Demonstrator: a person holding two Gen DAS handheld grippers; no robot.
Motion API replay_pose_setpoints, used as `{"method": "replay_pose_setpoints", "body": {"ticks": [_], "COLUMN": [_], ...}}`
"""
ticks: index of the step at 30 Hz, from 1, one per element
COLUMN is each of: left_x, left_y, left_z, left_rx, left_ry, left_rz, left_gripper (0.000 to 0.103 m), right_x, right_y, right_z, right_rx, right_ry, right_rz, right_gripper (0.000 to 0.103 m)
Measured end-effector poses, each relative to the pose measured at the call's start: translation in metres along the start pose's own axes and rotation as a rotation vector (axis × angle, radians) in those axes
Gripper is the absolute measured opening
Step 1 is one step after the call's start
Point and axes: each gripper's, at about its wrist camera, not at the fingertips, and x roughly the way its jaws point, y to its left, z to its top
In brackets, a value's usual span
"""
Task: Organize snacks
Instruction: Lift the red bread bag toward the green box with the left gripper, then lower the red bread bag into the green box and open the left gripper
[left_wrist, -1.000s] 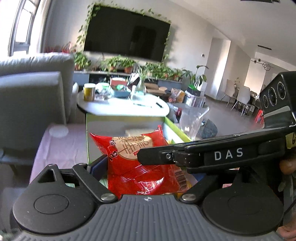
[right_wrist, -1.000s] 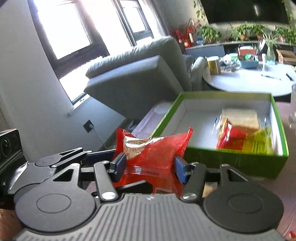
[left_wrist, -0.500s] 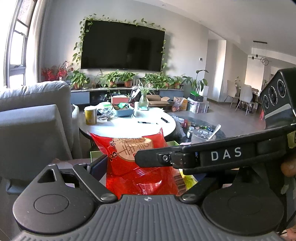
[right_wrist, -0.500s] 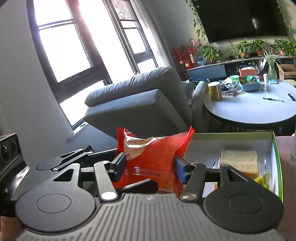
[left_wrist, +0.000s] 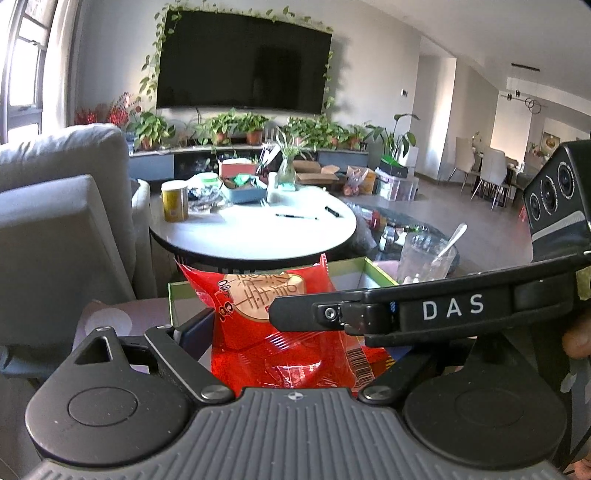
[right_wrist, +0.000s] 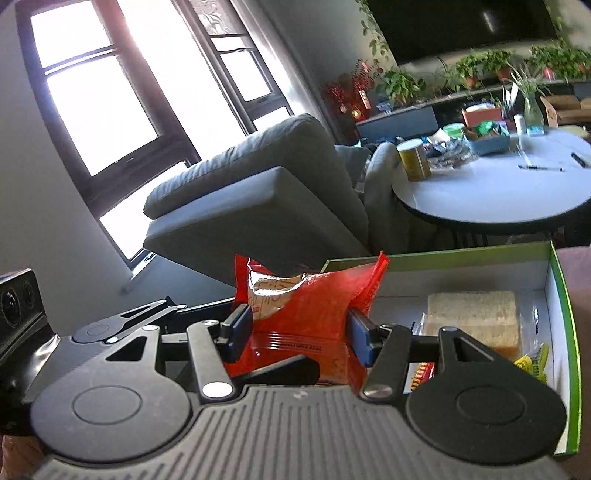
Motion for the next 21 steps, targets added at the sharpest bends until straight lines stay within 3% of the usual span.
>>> {"method": "replay_pose_setpoints", "body": {"ticks": [8, 21], "left_x": [0.031, -0.019], "left_y": [0.012, 0.013], "left_z": [-0.029, -0.025], "left_rx": [-0.063, -0.053], "left_ry": [0.112, 0.022], "left_rz": [0.002, 0.053], "left_gripper": [0.088, 0.088], "right_x": [0.024, -0.018], "right_y": [-0.03, -0.009], "right_z": [-0.02, -0.021], "right_rx": [0.107, 0.032], "right_ry": [0.077, 0.011], "right_rz": [-0.034, -0.039], "right_gripper": [0.056, 0.056]}}
